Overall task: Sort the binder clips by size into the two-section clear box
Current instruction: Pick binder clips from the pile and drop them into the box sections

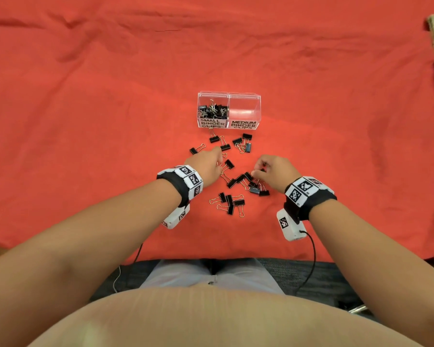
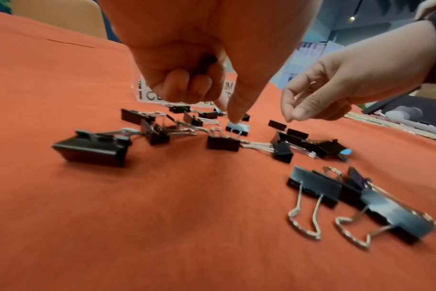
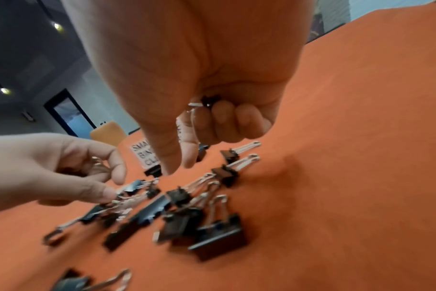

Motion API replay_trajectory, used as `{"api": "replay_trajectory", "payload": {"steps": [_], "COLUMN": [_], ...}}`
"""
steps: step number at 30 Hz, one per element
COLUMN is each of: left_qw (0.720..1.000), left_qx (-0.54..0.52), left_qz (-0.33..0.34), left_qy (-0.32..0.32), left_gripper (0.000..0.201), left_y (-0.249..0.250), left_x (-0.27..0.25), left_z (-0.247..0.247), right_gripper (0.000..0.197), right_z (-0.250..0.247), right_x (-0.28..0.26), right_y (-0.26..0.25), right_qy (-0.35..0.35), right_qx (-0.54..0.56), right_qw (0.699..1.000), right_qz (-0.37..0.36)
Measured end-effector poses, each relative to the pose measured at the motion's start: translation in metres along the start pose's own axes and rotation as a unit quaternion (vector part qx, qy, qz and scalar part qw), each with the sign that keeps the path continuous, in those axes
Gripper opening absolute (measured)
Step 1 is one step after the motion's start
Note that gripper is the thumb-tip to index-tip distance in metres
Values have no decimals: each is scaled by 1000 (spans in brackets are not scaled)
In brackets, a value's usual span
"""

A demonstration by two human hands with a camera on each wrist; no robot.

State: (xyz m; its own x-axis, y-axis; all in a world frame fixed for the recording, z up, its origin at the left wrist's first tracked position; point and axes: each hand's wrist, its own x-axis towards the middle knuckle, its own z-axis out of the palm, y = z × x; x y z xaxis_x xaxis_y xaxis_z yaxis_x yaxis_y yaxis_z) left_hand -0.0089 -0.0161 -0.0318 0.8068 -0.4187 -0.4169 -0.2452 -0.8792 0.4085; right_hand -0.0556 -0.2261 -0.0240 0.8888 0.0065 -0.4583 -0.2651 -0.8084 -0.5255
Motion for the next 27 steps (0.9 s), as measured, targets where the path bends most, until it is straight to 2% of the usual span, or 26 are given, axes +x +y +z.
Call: {"api": "replay_trajectory", "payload": {"steps": [2, 6, 8, 14, 17, 21, 24, 27], "left_qw": [1000, 997, 995, 996, 998, 998, 996, 993], "left_qx": [-8, 11, 18, -1, -16, -47, -75, -88], "left_qz": [12, 63, 76, 46, 30, 3, -50, -78], "left_qy": [-3, -52, -67, -73, -62, -46, 4, 30], "left_gripper": [13, 13, 17, 26, 23, 19, 10, 7], "left_y": [-5, -5, -3, -13, -21, -34, -43, -45], "left_x": [-4, -17, -24, -30, -28, -25, -19, -16], "left_z": [-3, 4, 13, 24, 15, 2, -3, -7], "right_gripper": [14, 16, 16, 16, 14, 18, 19, 9], "right_z": [4, 30, 42, 31, 19, 13, 22, 30], "right_x": [-7, -23, -25, -11, -1, 11, 15, 13], "right_y": [-8, -22, -24, -16, -9, -10, -20, -30], "right_qy": [-41, -134, -151, -87, -46, 7, 1, -51], "right_qx": [-8, -79, -122, -113, -76, -63, -68, -76], "right_qw": [999, 985, 977, 989, 996, 998, 998, 996], "right_qz": [-23, -76, -87, -38, -1, 3, -4, -18]}}
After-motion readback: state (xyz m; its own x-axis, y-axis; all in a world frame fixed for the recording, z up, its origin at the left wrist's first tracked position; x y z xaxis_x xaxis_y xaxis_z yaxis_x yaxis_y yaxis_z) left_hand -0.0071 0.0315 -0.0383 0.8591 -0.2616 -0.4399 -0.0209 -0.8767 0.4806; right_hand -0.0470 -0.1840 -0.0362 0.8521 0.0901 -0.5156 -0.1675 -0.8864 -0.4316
